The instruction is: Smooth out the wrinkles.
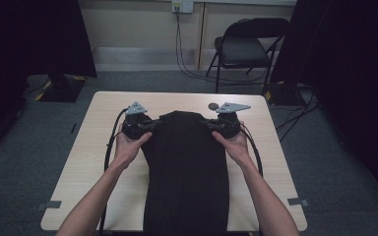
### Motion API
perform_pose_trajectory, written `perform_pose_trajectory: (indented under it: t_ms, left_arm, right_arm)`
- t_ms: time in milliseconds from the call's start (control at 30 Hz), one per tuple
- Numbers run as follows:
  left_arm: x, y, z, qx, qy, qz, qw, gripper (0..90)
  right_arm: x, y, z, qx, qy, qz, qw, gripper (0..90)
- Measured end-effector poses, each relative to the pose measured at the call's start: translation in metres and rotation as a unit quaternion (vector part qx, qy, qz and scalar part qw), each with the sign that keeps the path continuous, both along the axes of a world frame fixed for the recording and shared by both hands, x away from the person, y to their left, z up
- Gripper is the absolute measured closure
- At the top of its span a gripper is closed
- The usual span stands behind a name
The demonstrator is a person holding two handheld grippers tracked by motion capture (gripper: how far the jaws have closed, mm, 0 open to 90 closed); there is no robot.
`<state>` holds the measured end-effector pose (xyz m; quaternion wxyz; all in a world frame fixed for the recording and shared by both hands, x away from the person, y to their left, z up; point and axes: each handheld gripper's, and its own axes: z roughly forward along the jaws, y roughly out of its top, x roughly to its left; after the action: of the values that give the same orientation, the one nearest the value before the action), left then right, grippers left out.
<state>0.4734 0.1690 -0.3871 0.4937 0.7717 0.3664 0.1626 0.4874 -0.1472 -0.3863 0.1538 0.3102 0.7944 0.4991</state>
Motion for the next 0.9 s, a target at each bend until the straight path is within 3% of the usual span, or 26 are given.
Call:
perform_pose_trajectory:
  t_ms: [133, 233, 633, 900]
  left_arm:
    - [0.002, 0.001, 0.012, 0.003, -0.012, 0.001, 0.9999, 86.2]
    - [0.006, 0.001, 0.021, 0.017, -0.020, -0.002, 0.9996, 86.3]
    - [0.022, -0.002, 0.041, 0.020, -0.036, 0.010, 0.9991, 86.4]
    - [0.029, -0.002, 0.050, 0.029, -0.051, 0.022, 0.9981, 86.4]
  right_arm:
    - [0.001, 0.000, 0.008, 0.005, -0.008, -0.003, 0.9999, 85.1]
    - [0.004, -0.001, 0.013, 0.008, -0.011, -0.004, 0.9999, 85.2]
    - [0.014, -0.007, 0.033, 0.009, -0.025, -0.023, 0.9994, 85.3]
    - [0.024, -0.006, 0.045, -0.006, -0.030, -0.034, 0.9989, 85.3]
